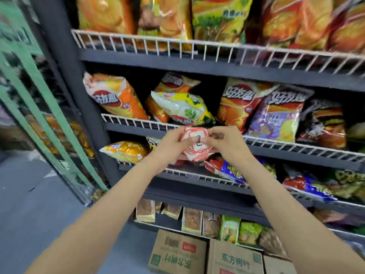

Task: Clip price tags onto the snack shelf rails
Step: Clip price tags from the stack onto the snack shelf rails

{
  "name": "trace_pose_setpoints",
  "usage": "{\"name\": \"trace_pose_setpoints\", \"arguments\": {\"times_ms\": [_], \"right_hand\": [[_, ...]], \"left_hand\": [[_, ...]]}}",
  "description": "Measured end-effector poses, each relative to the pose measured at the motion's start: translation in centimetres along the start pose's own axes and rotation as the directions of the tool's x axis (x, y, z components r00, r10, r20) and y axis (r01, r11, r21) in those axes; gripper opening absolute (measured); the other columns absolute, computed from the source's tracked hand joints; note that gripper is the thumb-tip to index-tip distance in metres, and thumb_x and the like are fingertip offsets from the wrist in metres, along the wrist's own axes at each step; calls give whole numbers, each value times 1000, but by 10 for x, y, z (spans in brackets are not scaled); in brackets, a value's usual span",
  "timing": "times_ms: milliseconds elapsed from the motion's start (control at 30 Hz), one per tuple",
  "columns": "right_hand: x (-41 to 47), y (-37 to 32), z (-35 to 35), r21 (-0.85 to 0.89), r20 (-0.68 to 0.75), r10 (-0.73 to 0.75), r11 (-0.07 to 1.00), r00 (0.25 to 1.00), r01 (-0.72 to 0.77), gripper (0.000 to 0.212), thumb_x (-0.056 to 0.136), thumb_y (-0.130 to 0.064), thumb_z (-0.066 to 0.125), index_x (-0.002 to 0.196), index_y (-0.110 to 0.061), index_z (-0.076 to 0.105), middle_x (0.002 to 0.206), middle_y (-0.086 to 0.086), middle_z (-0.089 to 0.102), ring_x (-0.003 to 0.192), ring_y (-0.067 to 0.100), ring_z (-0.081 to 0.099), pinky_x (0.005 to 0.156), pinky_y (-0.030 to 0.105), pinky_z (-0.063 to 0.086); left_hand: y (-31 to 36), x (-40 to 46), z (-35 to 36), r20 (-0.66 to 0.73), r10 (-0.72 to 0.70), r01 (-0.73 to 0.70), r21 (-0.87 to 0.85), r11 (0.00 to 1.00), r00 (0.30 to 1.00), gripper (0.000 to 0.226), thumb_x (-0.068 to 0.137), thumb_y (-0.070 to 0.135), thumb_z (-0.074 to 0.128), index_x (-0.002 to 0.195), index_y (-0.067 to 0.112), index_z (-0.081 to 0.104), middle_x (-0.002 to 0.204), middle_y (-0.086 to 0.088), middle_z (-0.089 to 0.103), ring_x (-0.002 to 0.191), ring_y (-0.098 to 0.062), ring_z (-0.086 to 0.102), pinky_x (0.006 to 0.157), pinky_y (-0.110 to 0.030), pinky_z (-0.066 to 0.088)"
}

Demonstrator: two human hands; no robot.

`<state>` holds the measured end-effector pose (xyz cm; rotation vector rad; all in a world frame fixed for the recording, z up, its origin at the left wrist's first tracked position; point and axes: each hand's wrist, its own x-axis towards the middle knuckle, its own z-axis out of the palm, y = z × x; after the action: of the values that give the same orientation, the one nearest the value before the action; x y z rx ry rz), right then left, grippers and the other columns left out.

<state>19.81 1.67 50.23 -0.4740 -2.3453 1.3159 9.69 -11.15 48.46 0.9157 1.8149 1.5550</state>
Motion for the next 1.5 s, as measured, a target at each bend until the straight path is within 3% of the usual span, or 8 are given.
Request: {"name": "trace_pose_setpoints", "arguments": {"times_ms": [133,333,500,833,967,1100,1300,1500], "right_hand": [[10,-67,-34,-76,-26,-131,989,991,128,13,87,-9,63,77,-15,69,77,18,67,77,34,66,72,46,57],[23,-142,-72,-20,-144,-198,980,970,197,18,88,-4,61,80,-19,66,69,-3,66,64,4,64,57,17,54],[45,-180,-95,74,-355,-142,981,924,180,11,78,-4,72,79,-7,61,72,9,68,65,16,67,57,23,58],[88,-226,-144,-76,-433,-286,956,855,282,15,94,-9,52,95,-4,66,86,15,66,68,18,62,61,23,56],[107,-233,-175,-233,-431,-374,925,821,299,24,96,-12,50,95,6,64,94,25,67,77,25,70,68,38,59],[122,-242,-195,-293,-430,-422,901,798,318,22,97,-14,47,111,-7,62,93,11,70,77,24,70,68,39,59],[139,-245,-215,-442,-542,-579,813,609,379,9,96,-17,49,98,-12,56,84,6,68,66,13,68,69,43,57],[145,-257,-228,-634,-506,-733,673,454,381,15,92,-15,54,99,-12,67,84,1,67,72,13,57,67,28,44]], "left_hand": [[73,4,-13,11,139,-139,49,989,990,23,92,23,57,112,11,57,101,-10,69,89,-22,69,79,-40,57],[152,20,-31,48,305,-307,36,951,951,12,92,21,56,104,18,59,91,0,69,79,-11,69,71,-31,59],[204,39,-40,38,467,-468,126,875,884,15,92,20,57,106,16,60,100,-3,70,88,-16,69,75,-31,58],[278,81,-41,-47,571,-548,223,806,820,16,88,33,61,101,25,62,101,-3,70,92,-22,68,81,-46,56],[305,98,-27,-96,624,-591,238,771,775,7,91,23,59,86,27,59,89,2,70,84,-19,69,78,-47,57],[321,117,-17,-192,638,-587,263,765,746,8,91,22,59,98,19,60,98,-6,70,87,-21,68,78,-45,57],[326,129,-13,-342,720,-566,452,689,603,33,91,27,58,122,20,51,112,1,61,113,-23,55,98,-34,42],[328,131,0,-290,763,-560,539,629,578,51,94,27,54,141,14,41,139,-9,50,127,-21,46,89,-19,28]]}}
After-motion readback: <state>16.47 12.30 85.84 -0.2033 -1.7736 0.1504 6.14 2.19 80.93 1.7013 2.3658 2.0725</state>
